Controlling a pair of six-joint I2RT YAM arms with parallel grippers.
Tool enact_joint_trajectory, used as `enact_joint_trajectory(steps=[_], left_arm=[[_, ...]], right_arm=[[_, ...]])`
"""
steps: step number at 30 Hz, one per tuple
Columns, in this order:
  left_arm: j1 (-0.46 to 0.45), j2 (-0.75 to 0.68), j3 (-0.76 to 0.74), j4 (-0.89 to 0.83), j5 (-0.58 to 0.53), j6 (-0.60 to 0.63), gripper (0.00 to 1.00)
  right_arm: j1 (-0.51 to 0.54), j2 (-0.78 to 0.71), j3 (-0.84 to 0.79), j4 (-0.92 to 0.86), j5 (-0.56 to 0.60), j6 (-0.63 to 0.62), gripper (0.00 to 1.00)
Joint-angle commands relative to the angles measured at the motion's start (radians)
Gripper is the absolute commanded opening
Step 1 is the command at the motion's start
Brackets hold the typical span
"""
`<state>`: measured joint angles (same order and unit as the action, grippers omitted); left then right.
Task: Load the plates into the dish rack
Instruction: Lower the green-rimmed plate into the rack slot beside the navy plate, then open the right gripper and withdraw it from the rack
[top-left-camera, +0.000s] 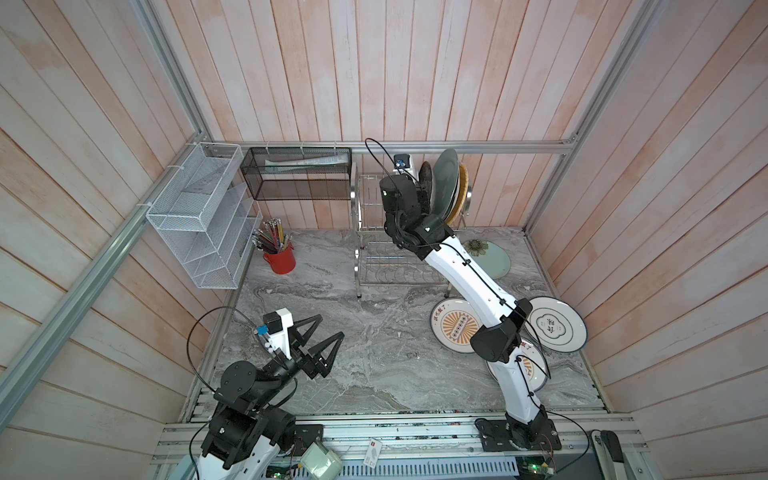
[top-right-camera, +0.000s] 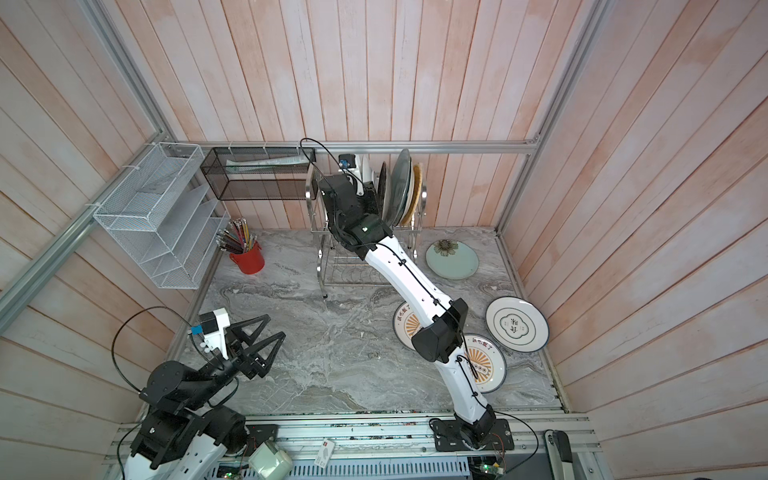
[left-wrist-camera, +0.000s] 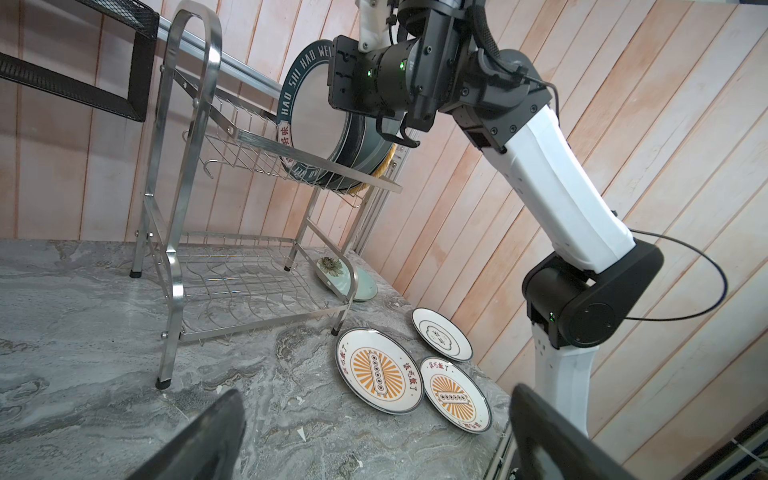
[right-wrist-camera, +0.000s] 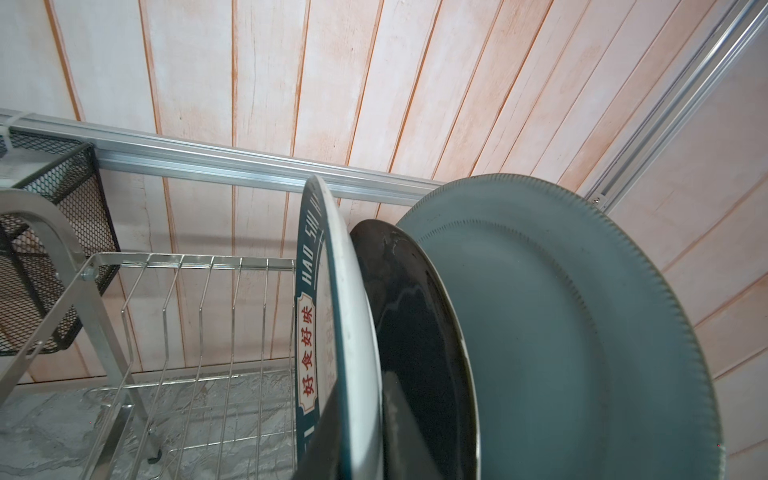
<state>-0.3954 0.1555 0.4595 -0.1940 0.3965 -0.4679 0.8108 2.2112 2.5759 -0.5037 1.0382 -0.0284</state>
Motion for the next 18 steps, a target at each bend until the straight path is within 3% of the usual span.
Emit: enact_joint_trajectory(steps=[1,18], left_arm=[[0.004,0.005,-0.007,0.014,0.019,-0.005,1.00],[0.005,0.004,-0.005,0.009,0.012,-0.007,1.00]], right_arm=[[0.004,-0.031,0.008,-0.033,-0.010,0.028,0.17],[0.002,-0.115,0.006,-0.063,-0.068,0.018,0.41]])
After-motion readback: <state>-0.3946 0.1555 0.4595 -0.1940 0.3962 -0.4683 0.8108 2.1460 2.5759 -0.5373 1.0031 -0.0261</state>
